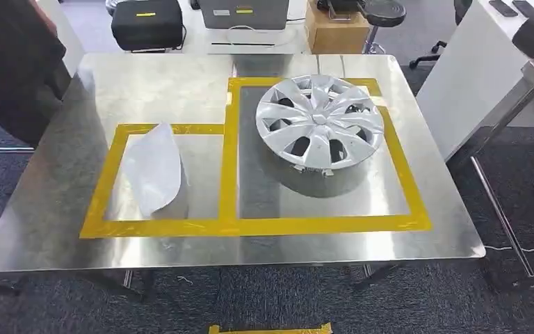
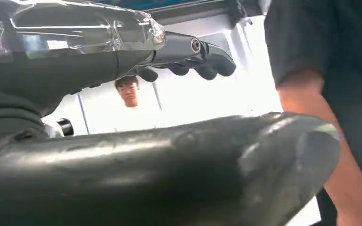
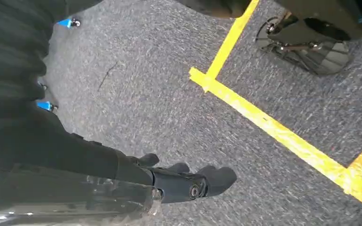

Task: Take the parts from the cabinet and place them on the table.

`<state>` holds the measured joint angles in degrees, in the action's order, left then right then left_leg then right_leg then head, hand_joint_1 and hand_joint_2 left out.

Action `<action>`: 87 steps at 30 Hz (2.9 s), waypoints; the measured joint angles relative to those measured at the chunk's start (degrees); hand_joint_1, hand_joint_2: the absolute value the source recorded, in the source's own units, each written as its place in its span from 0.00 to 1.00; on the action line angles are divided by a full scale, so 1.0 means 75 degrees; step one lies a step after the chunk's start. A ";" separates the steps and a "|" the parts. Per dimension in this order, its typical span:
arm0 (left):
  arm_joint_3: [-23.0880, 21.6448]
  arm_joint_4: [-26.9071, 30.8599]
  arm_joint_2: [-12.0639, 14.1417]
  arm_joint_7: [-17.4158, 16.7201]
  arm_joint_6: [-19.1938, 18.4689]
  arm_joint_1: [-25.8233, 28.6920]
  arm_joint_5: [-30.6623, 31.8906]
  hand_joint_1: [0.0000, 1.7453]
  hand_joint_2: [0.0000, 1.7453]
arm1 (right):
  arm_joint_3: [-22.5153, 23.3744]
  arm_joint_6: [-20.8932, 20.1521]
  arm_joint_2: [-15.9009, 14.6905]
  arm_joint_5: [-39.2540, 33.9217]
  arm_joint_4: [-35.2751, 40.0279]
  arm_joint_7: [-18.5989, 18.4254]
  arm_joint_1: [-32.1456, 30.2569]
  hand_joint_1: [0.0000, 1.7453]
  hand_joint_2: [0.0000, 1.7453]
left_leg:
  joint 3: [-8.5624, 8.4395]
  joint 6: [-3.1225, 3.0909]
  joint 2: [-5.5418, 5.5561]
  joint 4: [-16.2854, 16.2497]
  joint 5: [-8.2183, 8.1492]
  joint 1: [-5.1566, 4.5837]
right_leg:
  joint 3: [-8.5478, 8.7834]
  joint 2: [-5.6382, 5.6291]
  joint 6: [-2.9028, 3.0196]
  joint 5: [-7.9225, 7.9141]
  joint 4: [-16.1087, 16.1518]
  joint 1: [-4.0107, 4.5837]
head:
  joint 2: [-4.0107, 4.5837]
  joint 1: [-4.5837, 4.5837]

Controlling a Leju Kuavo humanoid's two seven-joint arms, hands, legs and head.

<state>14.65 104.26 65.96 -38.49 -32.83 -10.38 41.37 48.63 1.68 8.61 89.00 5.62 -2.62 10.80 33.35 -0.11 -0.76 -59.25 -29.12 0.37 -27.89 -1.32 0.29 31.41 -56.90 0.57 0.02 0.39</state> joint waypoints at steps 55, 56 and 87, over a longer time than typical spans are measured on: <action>0.1054 -0.8792 -0.6726 0.1309 0.7804 0.1571 -0.4159 0.00 0.00 | 0.1136 0.0131 -0.0134 0.0134 -0.0006 -0.0597 -0.0317 0.00 1.00 | -0.0040 -0.0022 0.0179 0.0001 -0.0034 -0.0017 | 0.0094 0.0130 -0.0040 0.0053 0.0088 -0.0023 | 0.0000 0.0029; 0.0996 -0.8942 -0.6746 0.1311 0.7804 0.1537 -0.4159 0.00 0.00 | 0.1139 0.0131 -0.0149 0.0134 -0.0003 -0.0597 -0.0314 0.00 1.00 | -0.0040 -0.0022 0.0177 0.0001 -0.0034 -0.0016 | 0.0094 0.0130 -0.0040 0.0053 0.0088 -0.0023 | 0.0000 0.0032; -0.1537 -1.1899 -0.8909 0.3057 0.4697 0.0887 -0.3826 0.00 0.00 | 0.1297 0.0259 -0.0262 0.0134 -0.0006 -0.0527 -0.0265 0.00 0.00 | -0.0047 -0.0026 0.0143 0.0001 -0.0033 -0.0027 | 0.0093 0.0131 -0.0053 0.0048 0.0090 -0.0029 | 0.0000 0.0035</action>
<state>3.12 15.02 -0.85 -15.56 2.40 -3.73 12.68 58.36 3.63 6.64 90.01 5.57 -6.58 8.81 33.00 -0.31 0.31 -59.25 -29.37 0.17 -27.19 -0.34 -0.10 31.77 -56.23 0.35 0.02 0.66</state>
